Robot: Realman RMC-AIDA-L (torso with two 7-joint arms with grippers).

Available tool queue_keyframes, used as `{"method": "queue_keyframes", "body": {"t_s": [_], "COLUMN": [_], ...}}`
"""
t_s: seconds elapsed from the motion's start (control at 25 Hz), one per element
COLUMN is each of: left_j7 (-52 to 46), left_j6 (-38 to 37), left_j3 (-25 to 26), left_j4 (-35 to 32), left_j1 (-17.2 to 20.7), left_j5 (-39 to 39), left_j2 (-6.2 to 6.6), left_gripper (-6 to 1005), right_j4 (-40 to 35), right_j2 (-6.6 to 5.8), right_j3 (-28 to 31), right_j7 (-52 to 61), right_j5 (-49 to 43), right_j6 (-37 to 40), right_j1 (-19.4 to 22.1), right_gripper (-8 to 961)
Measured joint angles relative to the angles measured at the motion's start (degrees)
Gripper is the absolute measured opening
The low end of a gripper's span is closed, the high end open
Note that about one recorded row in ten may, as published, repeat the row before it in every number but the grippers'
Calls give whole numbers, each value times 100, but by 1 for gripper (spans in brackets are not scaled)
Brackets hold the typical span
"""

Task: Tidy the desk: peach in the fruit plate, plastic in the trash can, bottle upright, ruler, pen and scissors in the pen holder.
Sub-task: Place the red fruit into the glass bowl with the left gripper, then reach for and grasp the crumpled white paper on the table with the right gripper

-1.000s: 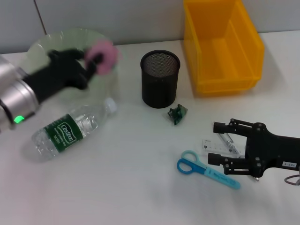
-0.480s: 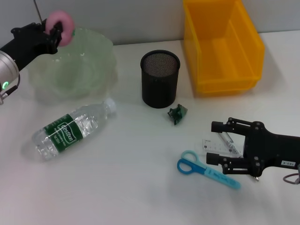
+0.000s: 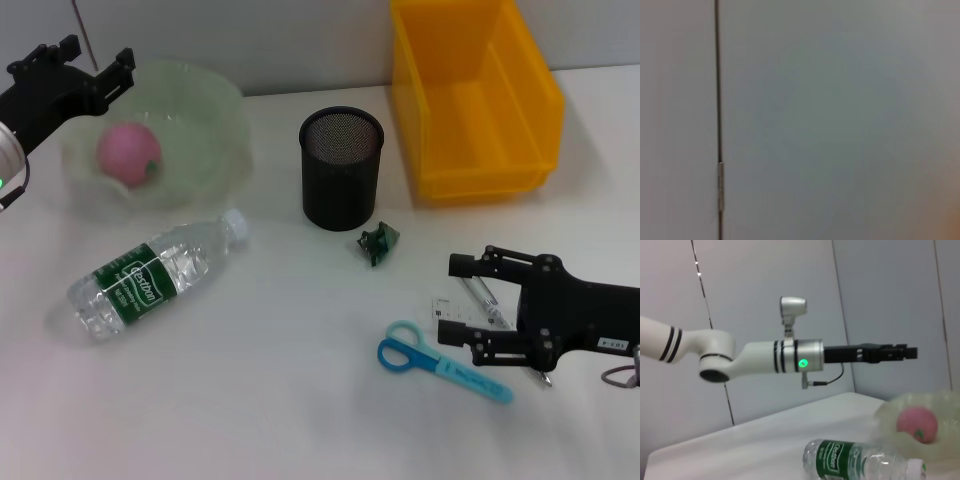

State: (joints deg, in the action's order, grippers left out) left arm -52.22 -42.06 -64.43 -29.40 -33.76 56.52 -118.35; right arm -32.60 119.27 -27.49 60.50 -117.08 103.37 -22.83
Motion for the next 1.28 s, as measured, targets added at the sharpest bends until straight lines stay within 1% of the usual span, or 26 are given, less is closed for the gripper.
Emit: {"method": "queue_keyframes", "body": {"t_s": [0.04, 0.16, 0.2, 0.28, 0.32, 0.36, 0.4, 0.44, 0.48, 0.52, 0.56, 0.6, 0.64, 0.72, 0.84, 0.96, 1.0, 1.04, 1.28], "left_j7": [0, 52, 106, 106, 249, 313, 369, 369, 369, 426, 513, 522, 524, 520, 538, 542, 542, 542, 545], "left_j6": [0, -999, -1625, -1625, -2886, -3367, -3806, -3806, -3806, -4162, -4723, -4857, -4922, -4922, -4911, -4902, -4902, -4868, -4627], "left_j3": [0, 5, 2, 2, -64, -114, -157, -157, -157, -179, -193, -193, -192, -168, -142, -160, -160, -162, -165], "left_j4": [0, -97, -127, -127, -143, -134, -120, -120, -120, -114, -108, -105, -102, -4, 189, 311, 311, 335, 403], "left_j1": [0, 401, 584, 584, 945, 1077, 1192, 1192, 1192, 1303, 1494, 1550, 1582, 1662, 1692, 1703, 1703, 1709, 1661], "left_j5": [0, 26, 29, 29, 122, 285, 503, 503, 503, 789, 1491, 1814, 1980, 2422, 2586, 2601, 2601, 2629, 2686], "left_j2": [0, 20, 31, 31, 75, 100, 116, 116, 116, 125, 109, 92, 79, 46, 36, 37, 37, 40, 35], "left_gripper": [589, 722, 767, 775, 779, 783, 786, 790, 794, 798, 802, 802, 802, 802, 802, 802, 802, 802, 802], "right_j4": [0, -61, -192, -328, -447, -563, -789, -789, -1083, -1083, -1248, -1435, -1614, -1964, -2534, -3148, -3481, -3481, -3832], "right_j2": [0, -10, -24, -26, -22, -19, -18, -18, -24, -24, -25, -25, -21, -12, -4, -5, -6, -6, -15], "right_j3": [12, 54, 78, 101, 119, 133, 131, 131, 96, 96, 72, 33, -28, -232, -697, -1271, -1712, -1712, -2700], "right_j7": [12, 230, 477, 652, 824, 991, 1370, 1370, 1902, 1902, 2195, 2505, 2770, 3182, 3904, 4854, 5505, 5505, 6766], "right_j5": [19, 154, 231, 245, 249, 251, 252, 252, 242, 242, 227, 208, 194, 187, 114, -324, -659, -659, -1492], "right_j6": [0, 3, 4, -7, -19, -33, -54, -54, -102, -102, -148, -208, -266, -359, -551, -871, -1023, -1023, -1284], "right_j1": [-4, 16, 37, 45, 48, 44, 24, 24, -30, -30, -63, -94, -115, -129, -131, -162, -240, -240, -625], "right_gripper": [830, 829, 829, 829, 829, 828, 828, 828, 828, 828, 827, 827, 827, 827, 826, 826, 826, 825, 825]}}
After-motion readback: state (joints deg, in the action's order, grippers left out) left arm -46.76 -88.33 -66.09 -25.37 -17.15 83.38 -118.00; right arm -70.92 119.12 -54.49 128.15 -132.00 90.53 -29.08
